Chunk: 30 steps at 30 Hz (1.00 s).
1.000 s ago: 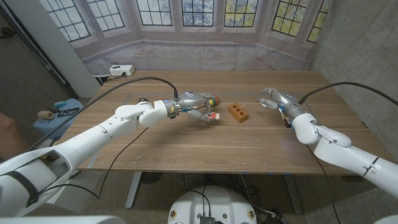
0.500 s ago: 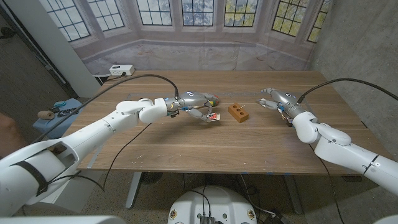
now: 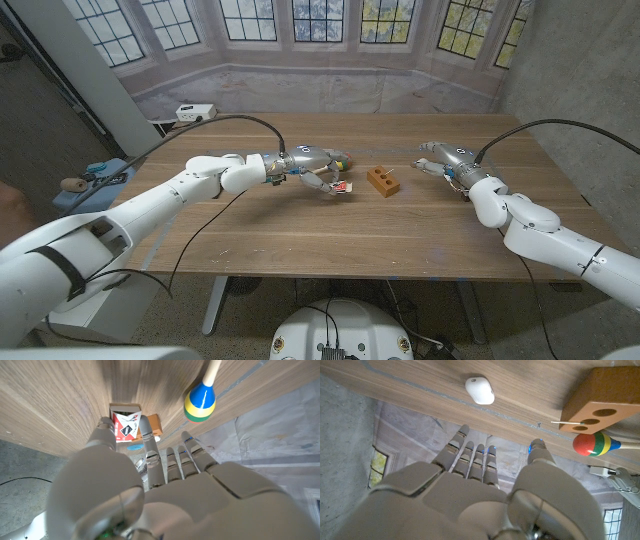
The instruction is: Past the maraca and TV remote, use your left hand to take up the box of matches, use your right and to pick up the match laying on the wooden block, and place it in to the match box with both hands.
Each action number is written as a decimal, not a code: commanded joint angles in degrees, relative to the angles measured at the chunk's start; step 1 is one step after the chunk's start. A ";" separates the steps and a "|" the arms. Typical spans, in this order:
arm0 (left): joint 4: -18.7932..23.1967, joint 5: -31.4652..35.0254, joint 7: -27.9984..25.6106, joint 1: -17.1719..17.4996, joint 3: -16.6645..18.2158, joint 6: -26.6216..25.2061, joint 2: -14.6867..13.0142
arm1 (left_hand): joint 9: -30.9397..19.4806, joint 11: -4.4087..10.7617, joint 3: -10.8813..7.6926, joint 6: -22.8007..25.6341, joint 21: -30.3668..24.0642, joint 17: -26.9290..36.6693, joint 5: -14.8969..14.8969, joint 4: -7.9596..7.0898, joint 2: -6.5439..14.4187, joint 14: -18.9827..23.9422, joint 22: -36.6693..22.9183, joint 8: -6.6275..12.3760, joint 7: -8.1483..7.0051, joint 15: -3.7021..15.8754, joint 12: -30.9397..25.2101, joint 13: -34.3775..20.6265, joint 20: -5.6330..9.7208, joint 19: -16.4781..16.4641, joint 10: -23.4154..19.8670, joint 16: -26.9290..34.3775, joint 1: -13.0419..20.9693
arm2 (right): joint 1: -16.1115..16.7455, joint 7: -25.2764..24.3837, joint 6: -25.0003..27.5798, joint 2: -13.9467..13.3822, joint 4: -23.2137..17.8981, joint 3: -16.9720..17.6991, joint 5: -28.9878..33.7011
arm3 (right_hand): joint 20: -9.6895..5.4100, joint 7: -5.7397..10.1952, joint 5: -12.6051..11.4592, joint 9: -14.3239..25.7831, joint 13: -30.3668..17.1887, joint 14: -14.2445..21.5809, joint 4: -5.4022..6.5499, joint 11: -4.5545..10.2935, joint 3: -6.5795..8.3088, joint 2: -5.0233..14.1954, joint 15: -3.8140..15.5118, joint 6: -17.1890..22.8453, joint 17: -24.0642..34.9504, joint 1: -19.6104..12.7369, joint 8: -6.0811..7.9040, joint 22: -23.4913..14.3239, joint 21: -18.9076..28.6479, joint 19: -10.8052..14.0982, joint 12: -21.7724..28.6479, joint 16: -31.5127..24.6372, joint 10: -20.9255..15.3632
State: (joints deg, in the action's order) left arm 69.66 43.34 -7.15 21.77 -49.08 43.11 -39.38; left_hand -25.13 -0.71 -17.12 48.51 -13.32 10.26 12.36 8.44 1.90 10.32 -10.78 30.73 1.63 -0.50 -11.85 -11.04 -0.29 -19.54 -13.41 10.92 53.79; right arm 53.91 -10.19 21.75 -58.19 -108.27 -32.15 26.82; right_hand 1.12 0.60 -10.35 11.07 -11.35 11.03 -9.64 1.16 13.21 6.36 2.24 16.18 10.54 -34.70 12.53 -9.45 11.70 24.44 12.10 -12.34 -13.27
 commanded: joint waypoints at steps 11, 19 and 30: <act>-11.24 3.41 -7.04 -6.79 -4.62 8.47 3.73 | 0.07 0.56 0.34 0.21 0.13 0.14 0.17 -0.11 0.87 0.27 -0.23 0.28 -0.53 0.43 -0.06 -0.30 0.38 -0.35 -0.51 -0.06 0.16 | -2.07 4.23 -0.05 -2.16 0.39 -1.89 9.07 | 0.02 0.09 0.00 0.18 -0.10 1.66 0.12 0.35 0.34 -0.13 0.85 2.03 0.17 -1.50 0.46 -0.32 0.53 2.05 0.44 -0.48 -1.81; -12.27 3.82 -8.31 -7.76 -5.95 9.21 4.32 | 0.16 0.83 0.39 0.47 0.12 0.14 0.19 -0.11 1.05 0.40 -0.24 0.36 -0.56 0.56 -0.05 -0.32 0.38 -0.38 -0.55 -0.01 0.19 | -1.50 3.39 -2.32 -2.92 0.68 -2.00 12.32 | -0.70 1.25 -0.01 0.20 -0.16 5.18 -0.09 1.01 0.58 -0.87 1.76 5.64 0.17 -3.28 1.24 -0.36 0.83 4.81 1.08 -1.27 -5.15; -12.46 3.54 -9.03 -7.81 -6.49 9.53 4.26 | 0.13 0.83 0.51 0.40 0.10 0.15 0.21 -0.13 1.19 0.40 -0.25 0.41 -0.57 0.56 -0.04 -0.33 0.38 -0.43 -0.61 -0.02 0.15 | -2.40 5.42 -4.56 -2.55 1.33 -2.50 15.77 | -1.18 1.80 0.04 0.21 -0.19 6.52 -0.11 1.50 0.61 -1.36 2.14 7.02 0.20 -4.20 1.38 -0.40 1.07 6.51 1.22 -1.47 -6.61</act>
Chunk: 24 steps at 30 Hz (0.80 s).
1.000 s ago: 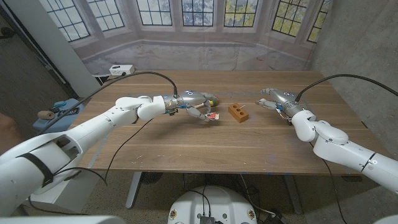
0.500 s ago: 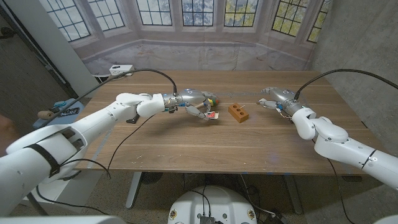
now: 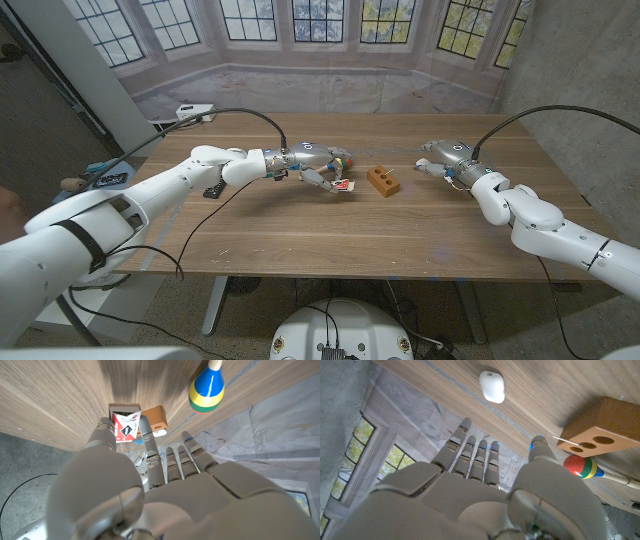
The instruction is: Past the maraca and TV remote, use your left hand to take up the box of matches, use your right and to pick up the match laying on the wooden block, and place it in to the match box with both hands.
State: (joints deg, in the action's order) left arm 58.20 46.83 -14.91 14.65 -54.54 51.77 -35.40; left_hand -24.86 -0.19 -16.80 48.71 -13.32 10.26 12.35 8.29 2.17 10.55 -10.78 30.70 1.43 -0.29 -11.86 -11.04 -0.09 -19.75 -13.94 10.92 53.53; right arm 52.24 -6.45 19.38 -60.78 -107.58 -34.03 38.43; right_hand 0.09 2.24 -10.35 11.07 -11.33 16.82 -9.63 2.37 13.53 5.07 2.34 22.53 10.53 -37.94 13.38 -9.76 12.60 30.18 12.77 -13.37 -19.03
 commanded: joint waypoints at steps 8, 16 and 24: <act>-1.54 0.08 -1.90 -0.72 -1.28 1.17 0.30 | -0.16 0.29 0.28 0.31 0.10 0.15 0.23 0.05 1.02 0.20 -0.25 0.55 -0.47 0.32 -0.02 -0.34 0.17 -0.25 -0.14 -0.02 0.42 | -2.61 2.56 -5.72 0.39 2.36 -1.61 7.30 | -0.52 0.65 0.10 0.23 -0.23 2.05 -0.22 0.79 0.39 -0.45 2.49 2.02 0.23 -1.92 0.76 -0.13 0.22 1.75 0.65 -0.69 -1.96; -1.67 0.01 -2.26 -0.65 -1.36 1.13 0.20 | -0.19 0.36 0.34 0.47 0.07 0.14 0.24 0.12 1.06 0.27 -0.25 0.68 -0.45 0.38 -0.03 -0.35 0.23 -0.32 -0.20 -0.01 0.52 | -4.56 1.37 -9.89 1.27 4.45 -2.39 10.38 | -1.47 1.49 0.14 0.24 -0.27 4.83 -0.30 1.57 0.70 -0.94 3.51 5.00 0.31 -4.03 1.34 -0.17 0.29 3.48 1.07 -1.31 -4.91; -1.79 0.06 -2.77 -0.50 -1.43 1.28 0.12 | -0.31 0.27 0.38 0.28 0.08 0.15 0.25 0.14 1.16 0.20 -0.26 0.72 -0.52 0.29 0.02 -0.35 0.17 -0.32 -0.14 -0.04 0.57 | -6.37 1.54 -13.26 2.14 5.52 -2.95 12.54 | -2.36 1.87 0.09 0.24 -0.29 7.24 -0.37 1.67 0.80 -1.56 4.35 7.93 0.39 -5.86 1.94 -0.25 0.57 5.43 1.30 -1.88 -7.31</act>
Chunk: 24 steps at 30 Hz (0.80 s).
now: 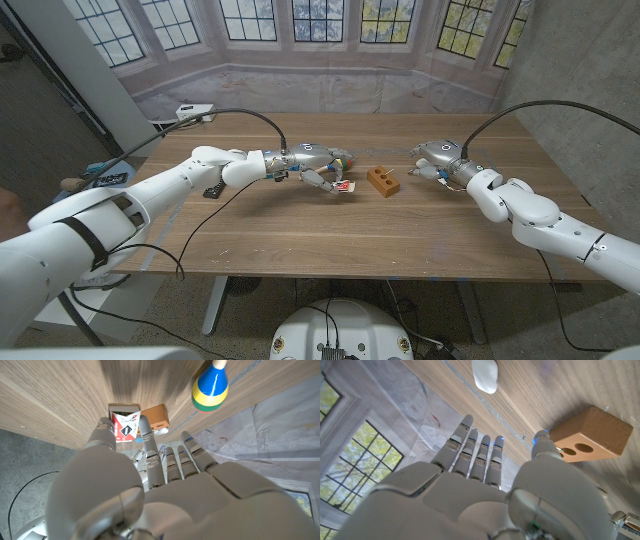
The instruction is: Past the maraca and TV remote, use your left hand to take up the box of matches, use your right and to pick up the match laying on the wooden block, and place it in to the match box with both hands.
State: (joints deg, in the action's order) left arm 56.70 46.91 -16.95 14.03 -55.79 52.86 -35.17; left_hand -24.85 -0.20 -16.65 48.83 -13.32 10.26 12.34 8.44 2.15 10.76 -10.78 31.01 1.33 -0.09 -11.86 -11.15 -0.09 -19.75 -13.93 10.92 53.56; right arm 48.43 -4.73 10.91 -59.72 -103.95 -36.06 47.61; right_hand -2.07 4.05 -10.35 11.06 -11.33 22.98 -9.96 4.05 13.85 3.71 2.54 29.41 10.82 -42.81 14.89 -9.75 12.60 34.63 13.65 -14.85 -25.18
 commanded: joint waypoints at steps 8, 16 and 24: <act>0.51 -0.26 -0.43 0.65 -0.06 0.03 -0.37 | -0.31 0.26 0.28 0.28 0.08 0.15 0.29 0.00 1.32 -0.01 -0.26 0.50 -0.30 0.12 0.00 -0.26 0.20 -0.32 -0.27 -0.04 0.59 | -4.24 -0.70 -8.28 1.31 2.99 -1.67 6.44 | -0.92 0.71 -0.02 0.23 -0.30 2.18 -0.14 0.22 0.56 -0.70 4.64 2.52 0.16 -2.39 0.66 -0.30 0.68 2.00 0.60 -0.62 -2.86; 2.01 -0.55 0.00 1.70 0.57 -0.67 -0.99 | -0.25 0.30 0.34 0.33 0.10 0.14 0.31 0.05 1.31 0.06 -0.26 0.54 -0.38 0.15 0.02 -0.27 0.24 -0.29 -0.27 -0.02 0.66 | -5.20 -2.21 -10.99 1.68 4.34 -2.26 8.80 | -1.54 1.39 -0.20 0.22 -0.30 3.67 -0.16 0.73 0.68 -1.15 5.40 5.04 0.27 -4.16 1.22 -0.35 0.71 2.91 0.85 -0.99 -5.08; 3.34 -1.11 0.91 2.67 1.32 -1.15 -1.49 | -0.24 0.32 0.41 0.20 0.09 0.15 0.31 0.03 1.39 0.04 -0.27 0.52 -0.38 0.14 0.01 -0.27 0.26 -0.29 -0.32 -0.03 0.64 | -6.88 -2.73 -13.46 2.53 5.96 -2.97 10.22 | -2.23 1.83 -0.35 0.20 -0.29 4.75 -0.27 1.39 0.89 -1.39 5.97 6.56 0.34 -5.84 1.51 -0.38 0.68 3.41 0.89 -1.27 -6.42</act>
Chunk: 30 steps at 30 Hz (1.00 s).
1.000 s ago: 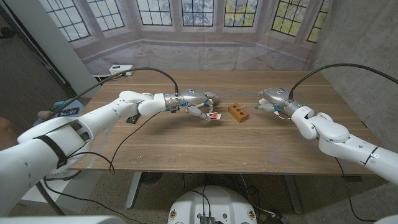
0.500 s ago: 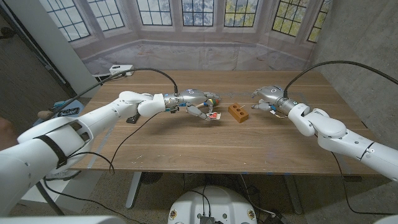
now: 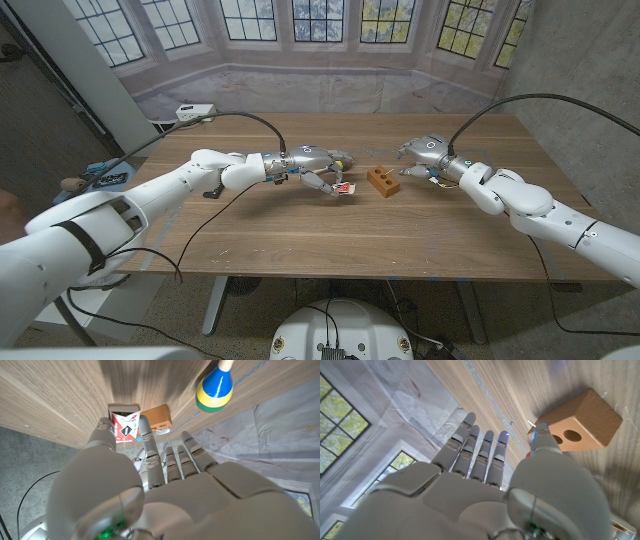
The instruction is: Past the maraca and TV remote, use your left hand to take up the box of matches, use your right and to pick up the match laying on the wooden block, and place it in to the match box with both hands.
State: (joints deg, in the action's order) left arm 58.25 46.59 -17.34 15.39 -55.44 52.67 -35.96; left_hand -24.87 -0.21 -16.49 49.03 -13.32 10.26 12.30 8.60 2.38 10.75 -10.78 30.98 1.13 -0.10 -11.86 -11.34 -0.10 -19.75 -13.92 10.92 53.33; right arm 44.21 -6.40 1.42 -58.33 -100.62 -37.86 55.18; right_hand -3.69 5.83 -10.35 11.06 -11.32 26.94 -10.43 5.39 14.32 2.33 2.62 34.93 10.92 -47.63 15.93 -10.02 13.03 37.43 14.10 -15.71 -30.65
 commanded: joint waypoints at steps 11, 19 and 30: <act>1.85 -1.01 1.69 1.87 1.51 -1.03 -0.66 | -0.29 0.44 0.37 0.12 0.09 0.15 0.34 -0.13 1.13 0.16 -0.27 0.70 -0.29 0.25 0.01 -0.08 0.30 -0.30 -0.37 0.00 0.84 | -4.69 -2.11 -6.91 1.74 4.73 -2.00 3.88 | -1.29 0.76 -0.38 0.19 -0.29 1.72 0.38 0.45 0.47 -0.11 6.48 2.21 0.40 -2.25 0.61 -0.14 0.33 1.31 0.46 -0.72 -2.21; 1.38 -0.97 1.52 1.84 1.65 -1.22 -0.51 | -0.36 0.35 0.41 0.12 0.07 0.16 0.35 -0.11 1.18 0.20 -0.27 0.78 -0.29 0.21 0.01 -0.09 0.33 -0.34 -0.43 0.01 0.89 | -5.43 -4.04 -7.97 2.34 6.09 -2.49 4.68 | -1.61 0.83 -0.39 0.19 -0.29 2.24 0.41 0.65 0.47 -0.20 6.84 2.70 0.48 -2.89 0.64 -0.16 0.37 1.68 0.39 -0.91 -2.69; 0.28 -0.98 1.21 1.34 1.41 -0.97 -0.25 | -0.36 0.37 0.49 0.01 0.09 0.16 0.36 -0.08 1.24 0.13 -0.27 0.82 -0.30 0.24 0.04 -0.09 0.32 -0.30 -0.39 -0.03 0.96 | -8.83 -5.85 -10.52 4.59 10.05 -4.69 5.93 | -1.91 1.14 -0.54 0.18 -0.29 3.18 0.17 1.17 0.34 -1.14 7.27 3.66 0.47 -4.58 0.70 -0.18 0.48 2.49 0.20 -1.11 -3.46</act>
State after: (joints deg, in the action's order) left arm 59.55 45.64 -15.83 17.09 -53.95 51.57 -36.48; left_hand -25.19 0.00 -16.25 49.01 -13.32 10.26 12.14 8.36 2.37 10.75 -10.78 31.39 1.15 -0.10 -11.86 -11.33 -0.10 -19.75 -14.12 10.92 53.34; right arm 38.15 -10.70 -6.58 -55.46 -93.71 -40.81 59.96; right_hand -3.68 6.95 -10.63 11.06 -11.32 29.51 -10.19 6.58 14.56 1.17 2.75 37.90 11.18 -51.37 16.32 -10.01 13.02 39.48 14.10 -16.60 -33.65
